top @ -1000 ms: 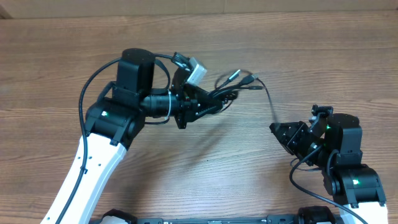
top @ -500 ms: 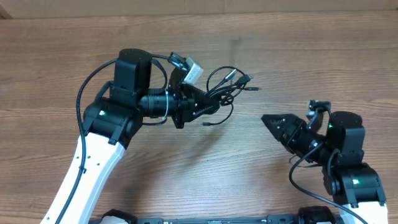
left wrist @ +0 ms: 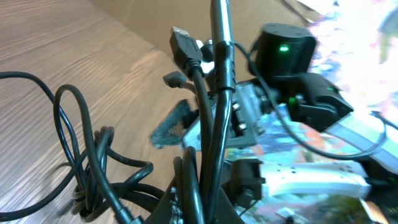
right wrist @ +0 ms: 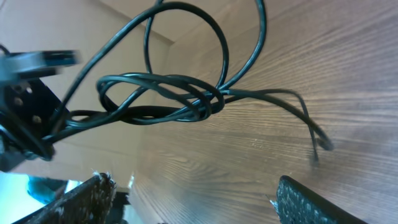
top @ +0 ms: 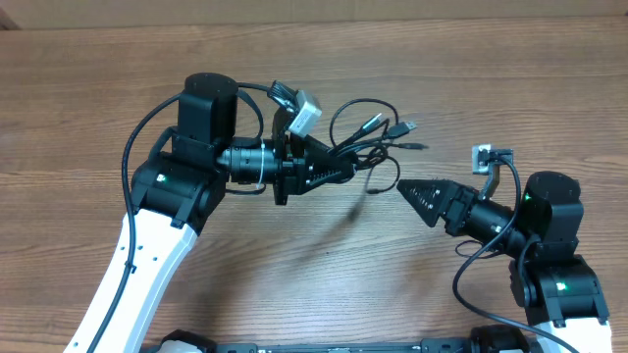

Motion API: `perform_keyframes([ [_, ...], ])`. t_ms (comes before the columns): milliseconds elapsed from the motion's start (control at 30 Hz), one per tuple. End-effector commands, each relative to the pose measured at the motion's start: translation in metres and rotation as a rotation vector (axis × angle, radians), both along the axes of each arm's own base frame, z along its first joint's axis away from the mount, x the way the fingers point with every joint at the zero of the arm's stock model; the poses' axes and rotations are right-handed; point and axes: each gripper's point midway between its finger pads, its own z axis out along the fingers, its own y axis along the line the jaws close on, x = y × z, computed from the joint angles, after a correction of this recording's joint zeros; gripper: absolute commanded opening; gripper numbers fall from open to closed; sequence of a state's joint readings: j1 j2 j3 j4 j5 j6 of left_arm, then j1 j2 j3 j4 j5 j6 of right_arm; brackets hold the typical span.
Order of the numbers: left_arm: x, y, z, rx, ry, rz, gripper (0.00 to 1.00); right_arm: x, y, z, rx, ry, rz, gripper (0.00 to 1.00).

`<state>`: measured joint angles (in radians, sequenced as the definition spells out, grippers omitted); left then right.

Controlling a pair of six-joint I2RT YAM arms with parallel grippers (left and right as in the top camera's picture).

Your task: Untangle cables

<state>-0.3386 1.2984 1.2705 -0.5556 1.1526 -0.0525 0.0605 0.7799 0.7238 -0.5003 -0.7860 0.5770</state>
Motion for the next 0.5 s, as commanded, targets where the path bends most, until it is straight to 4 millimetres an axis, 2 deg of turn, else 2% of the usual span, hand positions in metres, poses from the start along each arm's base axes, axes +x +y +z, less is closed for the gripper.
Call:
perform_keyframes([
  [0,-0.021,0.0,0.025,-0.088,-0.031,-0.12,0.04,-0.001,0.003,0.012,-0.097,-0.18,0.081,0.83],
  [267,-0.024,0.0,0.026,-0.096,-0.027,-0.133,0.04,0.003,0.003,0.02,-0.254,-0.438,0.162,0.81],
  [467,-0.034,0.001,0.032,-0.131,-0.015,-0.191,0.04,0.01,0.001,0.032,-0.39,-0.666,0.201,0.74],
])
